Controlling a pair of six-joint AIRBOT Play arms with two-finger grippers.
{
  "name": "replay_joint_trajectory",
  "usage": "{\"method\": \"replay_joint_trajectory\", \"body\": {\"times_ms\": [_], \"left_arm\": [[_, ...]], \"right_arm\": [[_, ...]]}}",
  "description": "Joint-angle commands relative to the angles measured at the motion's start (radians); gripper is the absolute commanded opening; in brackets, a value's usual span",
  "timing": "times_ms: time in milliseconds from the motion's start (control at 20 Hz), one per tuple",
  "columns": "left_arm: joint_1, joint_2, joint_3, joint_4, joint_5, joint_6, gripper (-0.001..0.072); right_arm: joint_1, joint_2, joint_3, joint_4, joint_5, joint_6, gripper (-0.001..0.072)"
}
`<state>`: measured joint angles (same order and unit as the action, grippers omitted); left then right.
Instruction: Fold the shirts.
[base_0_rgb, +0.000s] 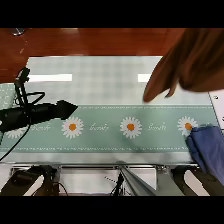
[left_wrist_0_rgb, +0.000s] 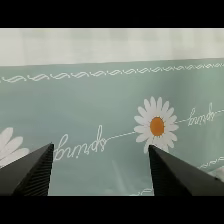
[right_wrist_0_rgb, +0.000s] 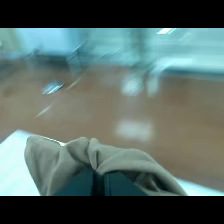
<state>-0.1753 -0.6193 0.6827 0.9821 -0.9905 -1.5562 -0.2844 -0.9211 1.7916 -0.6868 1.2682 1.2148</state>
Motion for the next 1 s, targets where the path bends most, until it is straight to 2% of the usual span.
{"method": "replay_joint_trajectory", "body": {"times_ms": [0,150,350,450,550,600,650,700,750,950], "left_arm": [[-0.006,-0.014,-0.005,-0.014,0.016,-0.001,0.0704],[-0.006,-0.023,-0.005,-0.014,0.023,-0.001,0.0703],[-0.006,-0.030,-0.006,-0.014,0.018,-0.001,0.0703],[-0.006,-0.030,-0.006,-0.014,0.018,-0.001,0.0703],[-0.006,-0.030,-0.006,-0.014,0.018,-0.002,0.0704],[-0.006,-0.030,-0.006,-0.014,0.017,-0.002,0.0704],[-0.006,-0.030,-0.006,-0.014,0.012,-0.002,0.0704],[-0.006,-0.030,-0.006,-0.014,0.009,-0.002,0.0704],[-0.006,-0.030,-0.006,-0.014,0.002,-0.002,0.0704],[-0.006,-0.030,-0.006,-0.013,-0.110,-0.001,0.0704]], "right_arm": [[0.062,0.057,-0.190,0.105,0.111,-0.034,0.0026],[0.309,0.076,-0.491,-0.017,0.066,-0.019,0.0026],[0.678,-0.019,-0.808,-0.206,-0.201,0.118,0.0026],[0.805,-0.143,-0.836,-0.197,-0.282,0.145,0.0026],[0.888,-0.274,-0.824,-0.084,-0.327,0.142,0.0027],[0.916,-0.333,-0.815,-0.011,-0.331,0.105,0.0088],[0.927,-0.380,-0.802,0.044,-0.324,0.074,0.0349],[0.927,-0.407,-0.784,0.074,-0.308,0.044,0.0518],[0.906,-0.418,-0.757,0.068,-0.289,0.019,0.0561],[0.608,-0.370,-0.601,-0.071,-0.133,0.014,0.0569]]}}
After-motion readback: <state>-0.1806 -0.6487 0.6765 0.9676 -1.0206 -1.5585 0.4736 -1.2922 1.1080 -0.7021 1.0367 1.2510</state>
